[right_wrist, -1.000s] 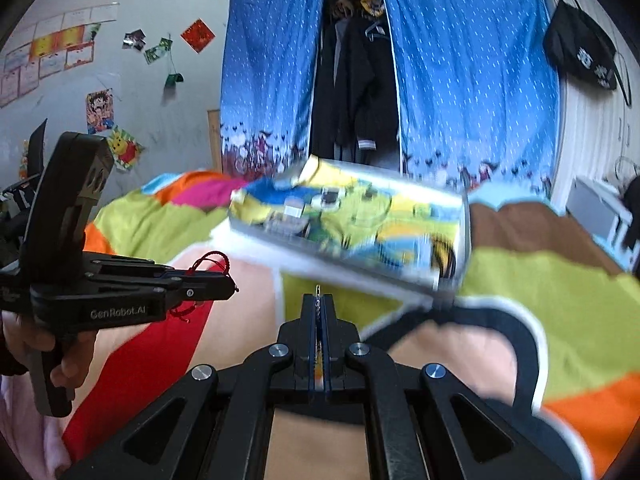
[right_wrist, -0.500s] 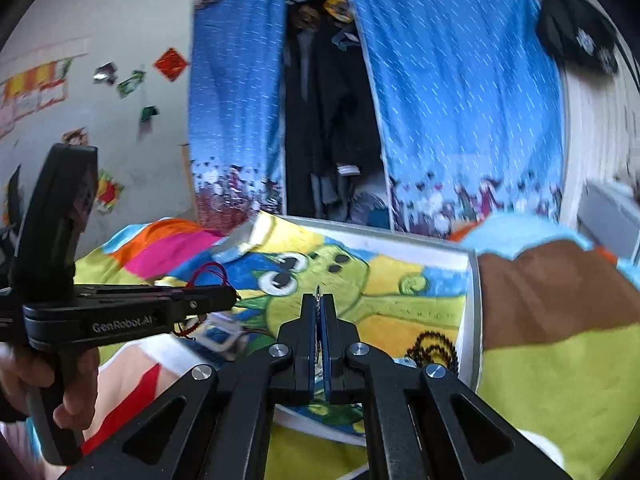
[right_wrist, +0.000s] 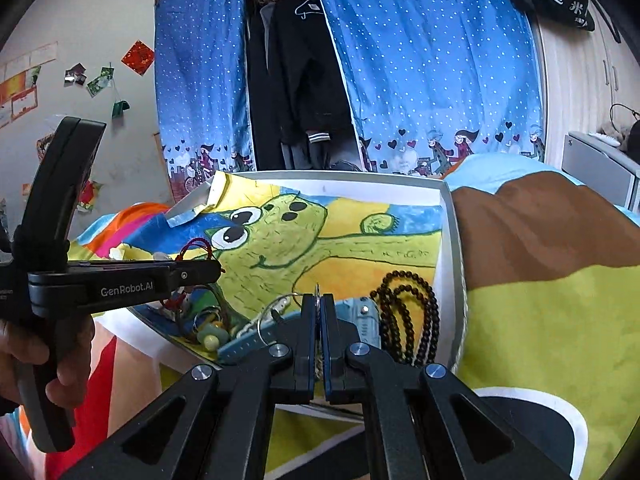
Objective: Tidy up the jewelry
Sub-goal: 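Carry the red bracelet and hoop earrings into the tray and open both tools, then withdraw both tools from the tray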
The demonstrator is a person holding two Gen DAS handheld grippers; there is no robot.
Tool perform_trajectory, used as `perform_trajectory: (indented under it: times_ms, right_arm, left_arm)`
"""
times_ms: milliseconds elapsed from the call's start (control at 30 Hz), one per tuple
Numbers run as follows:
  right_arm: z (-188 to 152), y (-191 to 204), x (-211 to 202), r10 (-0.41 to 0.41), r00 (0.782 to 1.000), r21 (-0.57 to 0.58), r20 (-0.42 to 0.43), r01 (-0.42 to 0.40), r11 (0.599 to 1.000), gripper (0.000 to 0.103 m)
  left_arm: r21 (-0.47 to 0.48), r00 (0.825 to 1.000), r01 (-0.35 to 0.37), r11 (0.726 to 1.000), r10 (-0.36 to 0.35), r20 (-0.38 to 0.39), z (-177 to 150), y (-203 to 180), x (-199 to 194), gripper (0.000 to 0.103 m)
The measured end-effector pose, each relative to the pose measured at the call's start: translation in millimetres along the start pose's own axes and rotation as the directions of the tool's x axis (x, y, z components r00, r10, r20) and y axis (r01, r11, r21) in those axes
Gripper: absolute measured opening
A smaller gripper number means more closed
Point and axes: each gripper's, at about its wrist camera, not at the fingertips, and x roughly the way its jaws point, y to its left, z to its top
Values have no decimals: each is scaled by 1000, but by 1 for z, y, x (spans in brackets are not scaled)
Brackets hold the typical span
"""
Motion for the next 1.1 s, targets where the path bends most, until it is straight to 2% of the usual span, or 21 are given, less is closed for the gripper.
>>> perform_trajectory:
  times_ms: [267, 333, 400, 433, 500, 567, 667, 733, 800, 900, 1033, 1100]
  right_arm:
    - [-5, -5, -5, -19, 1000, 11, -13, 20, 1000, 6]
    - [-6, -6, -6, -24, 1000, 11, -16, 24, 1000, 15]
    - [-7, -7, -11, -28, 1000, 17, -7, 28, 999, 31]
    - [-7, -7, -12, -30, 1000, 20, -3, 30, 999, 34]
    - [-7, -8, -15, -33, 999, 22, 1, 33, 999, 36]
    - [-6, -9, -20, -43, 999, 25, 4, 43, 999, 37]
    - [-4, -11, -28, -53, 998, 35, 20, 52, 998, 51]
    - [-2, -12, -38, -62, 997, 40, 38, 61, 997, 55]
    - [0, -11, -47, -72, 996, 44, 53, 70, 997, 66]
    - [2, -9, -68, -73, 993, 54, 92, 69, 996, 82]
    - [-1, 2, -103, -84, 985, 58, 151, 76, 995, 94]
    - [-4, 9, -122, -84, 981, 60, 176, 74, 995, 100]
  left_arm:
    - [39, 998, -49, 998, 51, -31, -5, -9, 6, 9]
    - [36, 998, -55, 998, 57, -36, -6, -9, 6, 20]
    - [20, 998, -48, 999, 49, -28, -6, -7, 2, 44]
    - [2, 999, -43, 999, 43, -11, -6, -5, -2, 51]
    - [-20, 999, -42, 999, 43, 15, -5, -2, -10, 58]
    - [-35, 999, -42, 999, 43, 33, -2, -1, -17, 62]
    - [-46, 997, -47, 998, 50, 61, 1, 0, -30, 68]
    - [-50, 995, -55, 997, 59, 86, 1, -1, -40, 75]
    - [-59, 990, -65, 996, 72, 123, -1, -2, -53, 79]
    - [-71, 980, -74, 995, 86, 182, -8, -3, -76, 84]
    - [-67, 961, -93, 993, 107, 255, -26, -8, -111, 85]
    - [-68, 950, -92, 993, 108, 292, -39, -10, -132, 95]
